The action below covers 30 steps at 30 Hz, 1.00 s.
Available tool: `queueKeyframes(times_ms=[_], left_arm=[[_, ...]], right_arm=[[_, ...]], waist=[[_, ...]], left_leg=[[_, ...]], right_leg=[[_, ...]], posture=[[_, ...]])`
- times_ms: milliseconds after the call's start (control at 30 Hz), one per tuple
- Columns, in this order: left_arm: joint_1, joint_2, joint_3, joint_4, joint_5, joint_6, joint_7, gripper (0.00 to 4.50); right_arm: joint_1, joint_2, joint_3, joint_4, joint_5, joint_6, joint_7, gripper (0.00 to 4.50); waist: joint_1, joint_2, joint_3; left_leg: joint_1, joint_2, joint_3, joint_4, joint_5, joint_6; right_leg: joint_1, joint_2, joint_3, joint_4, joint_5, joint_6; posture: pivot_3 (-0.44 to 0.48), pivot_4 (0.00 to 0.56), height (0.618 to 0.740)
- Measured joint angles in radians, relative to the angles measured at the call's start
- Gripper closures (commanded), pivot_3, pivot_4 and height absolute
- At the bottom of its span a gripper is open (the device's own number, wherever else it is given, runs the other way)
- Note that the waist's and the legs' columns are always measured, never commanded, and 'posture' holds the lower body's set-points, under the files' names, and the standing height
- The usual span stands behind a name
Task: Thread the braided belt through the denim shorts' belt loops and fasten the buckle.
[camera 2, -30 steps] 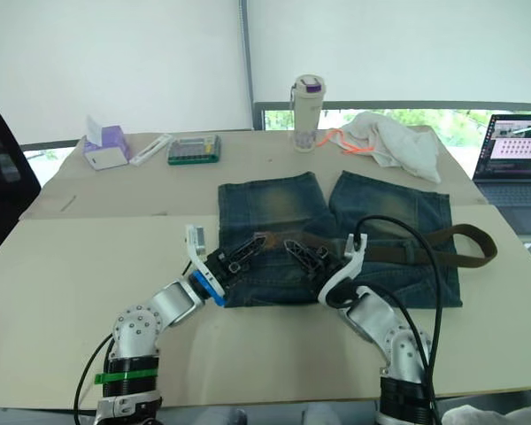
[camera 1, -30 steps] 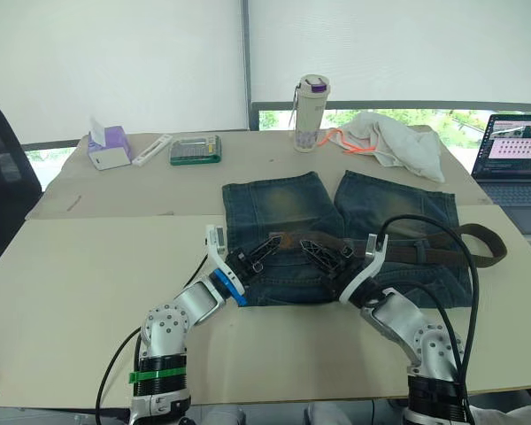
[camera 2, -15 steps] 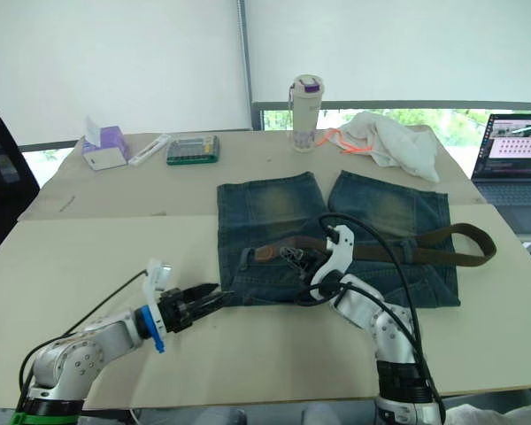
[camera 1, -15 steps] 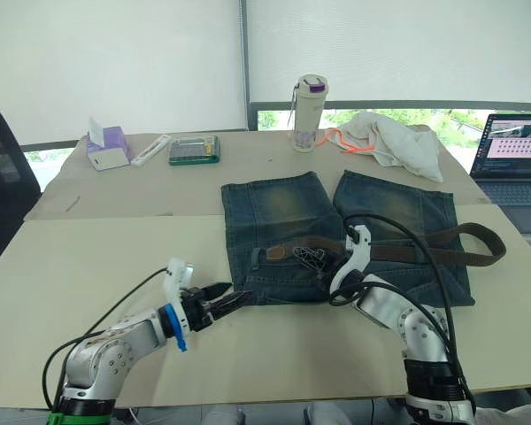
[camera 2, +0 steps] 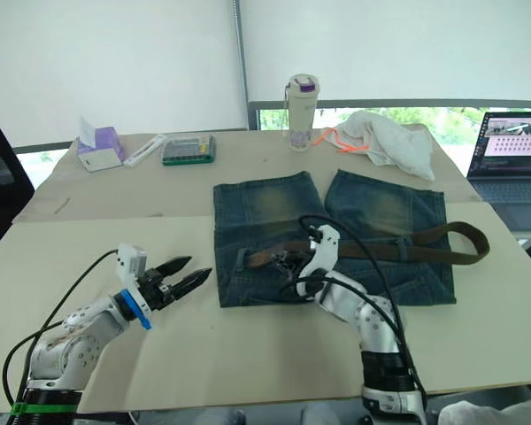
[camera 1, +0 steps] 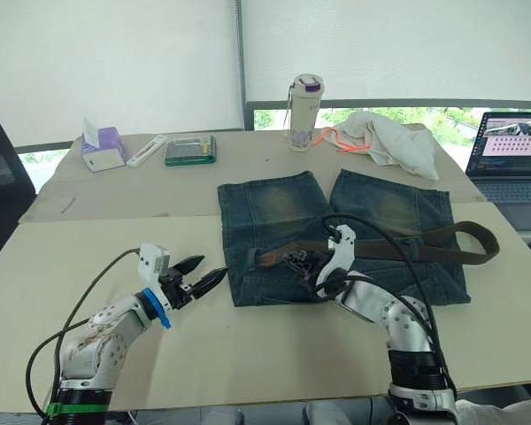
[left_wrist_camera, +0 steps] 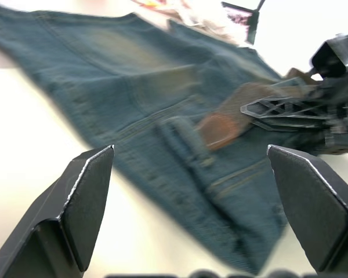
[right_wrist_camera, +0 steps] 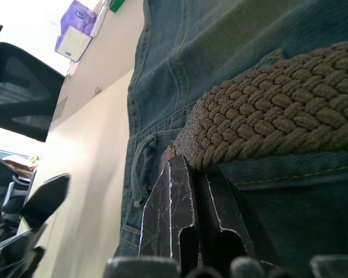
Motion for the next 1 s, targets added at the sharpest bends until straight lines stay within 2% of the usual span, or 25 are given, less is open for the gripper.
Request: queueKeyframes(times_ms=[200, 400, 633, 800, 867, 1000], left_arm=[[-0.020, -0.057, -0.002, 0.030, 0.044, -0.041, 0.035, 0.04], [-0.019, -0.065, -0.005, 0.034, 0.072, -0.045, 0.035, 0.04], [-0.018, -0.097, -0.001, 0.034, 0.073, -0.045, 0.044, 0.04], [-0.019, -0.143, 0.006, 0.034, 0.059, -0.034, 0.077, 0.04], [-0.021, -0.160, 0.022, 0.034, 0.043, -0.020, 0.098, 0.04], [-0.040, -0.204, 0.068, 0.035, -0.027, 0.048, 0.158, 0.04]], right_arm=[[-0.045, 0.066, 0.008, 0.054, -0.016, 0.019, 0.013, 4.50], [-0.069, 0.095, 0.013, 0.095, -0.036, 0.034, 0.045, 4.50], [-0.101, 0.107, 0.036, 0.144, -0.107, 0.040, 0.108, 4.50], [-0.117, 0.153, 0.068, 0.191, -0.199, -0.029, 0.194, 4.50], [-0.127, 0.199, 0.046, 0.227, -0.201, -0.051, 0.209, 4.50], [-0.150, 0.199, 0.002, 0.281, -0.165, -0.065, 0.209, 4.50]], waist=[[-0.011, 0.000, 0.000], [-0.017, -0.001, -0.001], [-0.019, -0.002, -0.002], [-0.024, -0.004, -0.003], [-0.027, -0.004, -0.003], [-0.019, -0.004, -0.003]], left_leg=[[0.000, 0.001, 0.000, 0.000, 0.000, 0.000], [-0.001, 0.002, 0.005, -0.001, 0.000, 0.000], [0.000, 0.004, 0.007, -0.001, 0.000, 0.000], [0.000, 0.007, 0.009, -0.001, 0.000, 0.000], [0.000, 0.008, 0.009, -0.001, 0.000, 0.000], [0.001, 0.008, 0.008, 0.000, 0.000, 0.000]], right_leg=[[-0.002, 0.000, 0.000, 0.001, 0.000, -0.001], [-0.011, 0.000, 0.000, 0.011, 0.001, -0.002], [-0.012, 0.001, -0.001, 0.011, 0.002, -0.003], [-0.013, 0.003, -0.002, 0.012, 0.002, -0.003], [-0.014, 0.004, -0.002, 0.012, 0.002, -0.004], [-0.013, 0.003, -0.003, 0.012, 0.004, -0.007]], posture=[[0.000, 0.150, 0.740], [0.000, 0.150, 0.740], [0.000, 0.150, 0.740], [0.000, 0.150, 0.740], [0.000, 0.150, 0.740], [0.000, 0.150, 0.740]])
